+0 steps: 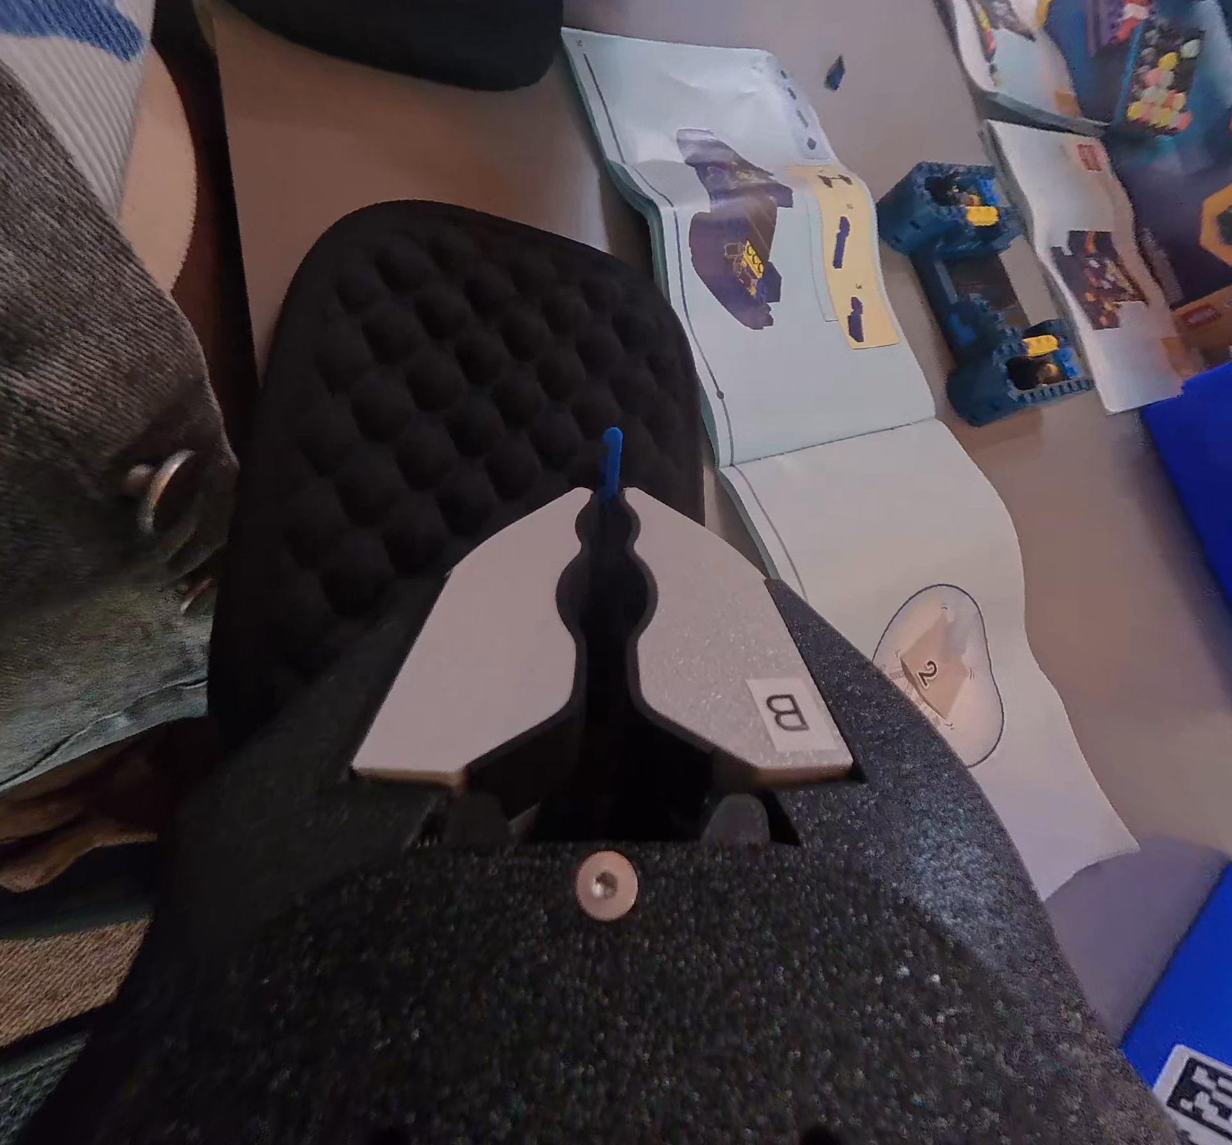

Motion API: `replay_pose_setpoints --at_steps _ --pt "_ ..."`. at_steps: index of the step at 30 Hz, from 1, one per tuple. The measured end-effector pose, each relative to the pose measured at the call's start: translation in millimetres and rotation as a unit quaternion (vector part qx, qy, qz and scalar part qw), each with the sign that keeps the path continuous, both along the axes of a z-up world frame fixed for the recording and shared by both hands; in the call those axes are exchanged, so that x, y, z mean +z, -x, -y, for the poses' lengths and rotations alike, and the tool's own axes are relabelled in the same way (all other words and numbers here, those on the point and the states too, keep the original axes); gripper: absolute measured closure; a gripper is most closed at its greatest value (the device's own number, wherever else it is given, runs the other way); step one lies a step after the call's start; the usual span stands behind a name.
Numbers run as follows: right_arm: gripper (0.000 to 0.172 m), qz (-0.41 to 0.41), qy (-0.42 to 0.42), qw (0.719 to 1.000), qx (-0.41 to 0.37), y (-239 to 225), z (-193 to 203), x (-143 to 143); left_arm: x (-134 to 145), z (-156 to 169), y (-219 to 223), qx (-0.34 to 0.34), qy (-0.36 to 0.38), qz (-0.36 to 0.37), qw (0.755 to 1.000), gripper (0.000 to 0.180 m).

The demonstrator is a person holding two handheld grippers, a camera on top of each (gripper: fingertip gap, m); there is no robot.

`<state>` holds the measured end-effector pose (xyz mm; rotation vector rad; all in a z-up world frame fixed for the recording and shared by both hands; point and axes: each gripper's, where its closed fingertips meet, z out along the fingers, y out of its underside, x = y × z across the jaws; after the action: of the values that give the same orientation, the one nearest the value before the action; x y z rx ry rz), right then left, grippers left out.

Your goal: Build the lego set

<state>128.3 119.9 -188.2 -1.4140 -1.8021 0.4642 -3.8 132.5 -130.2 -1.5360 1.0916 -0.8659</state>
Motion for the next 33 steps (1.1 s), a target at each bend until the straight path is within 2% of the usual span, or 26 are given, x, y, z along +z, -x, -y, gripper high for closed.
replay_pose_setpoints --at_steps 2,4,8,10,13,16,18,24,28,33 --pt "0.168 0.011 0.021 1.0 0.007 1.3 0.4 2.8 4.5 10.0 -8.7 -0.041 0.0 0.015 0.999 0.174" --pt "0.168 0.036 0.054 0.998 -0.003 0.6 -1.0 3.8 11.2 28.7 -25.7 -0.113 0.016 0.038 0.993 0.174" --pt "0.168 0.069 0.128 0.989 -0.035 1.4 -3.0 6.3 12.7 60.7 -66.7 -0.237 0.014 0.02 0.971 0.173" --pt "0.168 0.078 0.16 0.983 -0.036 2.9 0.4 6.2 9.6 66.2 -84.4 -0.265 0.013 0.009 0.964 0.173" --pt "0.168 0.107 0.169 0.979 -0.042 0.4 1.0 1.5 -1.9 63.0 -102.8 -0.278 0.007 -0.005 0.961 0.173" --pt "0.168 0.126 0.166 0.977 -0.043 -0.2 0.6 -1.8 -19.2 73.6 -110.3 -0.317 0.033 -0.048 0.947 0.173" --pt "0.168 0.127 0.164 0.977 -0.039 2.4 0.9 -2.0 -26.2 73.8 -110.9 -0.314 0.034 -0.062 0.947 0.173" --pt "0.167 0.113 0.167 0.979 -0.033 6.5 -1.7 -2.7 -29.2 56.8 -111.9 -0.269 0.019 -0.073 0.96 0.174" --pt "0.167 0.112 0.164 0.98 -0.031 6.0 -1.7 -2.3 -32.4 63.3 -112.9 -0.288 0.0 -0.088 0.954 0.174" --pt "0.167 0.124 0.182 0.975 -0.024 6.8 -0.3 -1.8 -26.5 68.8 -112.7 -0.301 -0.011 -0.071 0.951 0.174"
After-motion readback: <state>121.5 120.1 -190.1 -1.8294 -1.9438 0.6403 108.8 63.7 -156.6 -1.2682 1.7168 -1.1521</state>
